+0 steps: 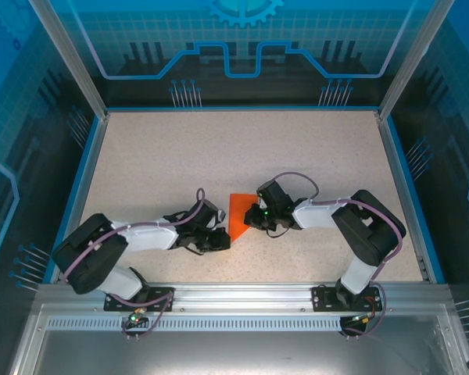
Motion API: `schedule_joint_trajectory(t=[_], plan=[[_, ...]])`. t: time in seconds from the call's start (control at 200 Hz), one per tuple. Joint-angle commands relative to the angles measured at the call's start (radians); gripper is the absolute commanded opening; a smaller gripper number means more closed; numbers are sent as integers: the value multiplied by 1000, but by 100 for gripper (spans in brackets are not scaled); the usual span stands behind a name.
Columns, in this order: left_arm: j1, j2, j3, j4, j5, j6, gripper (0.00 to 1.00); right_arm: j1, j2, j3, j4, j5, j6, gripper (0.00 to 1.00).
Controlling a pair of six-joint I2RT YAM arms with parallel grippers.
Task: Fold a paper plane with a square sheet of paper (pick it up from the middle)
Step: Third fold the triangle at the center of the table.
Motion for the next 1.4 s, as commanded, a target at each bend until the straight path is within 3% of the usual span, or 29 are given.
schedule_joint_trajectory(t=[0.0,0.215,0.48,0.585,1.06,1.396], plan=[[9,-91,-7,-120,-49,-10,16,8,13,-9,-106,61,-17,12],[36,-103,97,-117,-70,21,18,6,17,-14,-91,56,-10,12],[37,71,219,-56,-7,42,17,2,13,-21,-83,54,-6,12],[37,139,237,-79,-33,46,15,1,4,-23,-60,40,-7,12],[37,237,177,-76,-98,51,10,40,-116,-13,-49,-2,-55,14],[37,237,174,-75,-99,55,10,97,-45,-25,-8,-1,-10,13]])
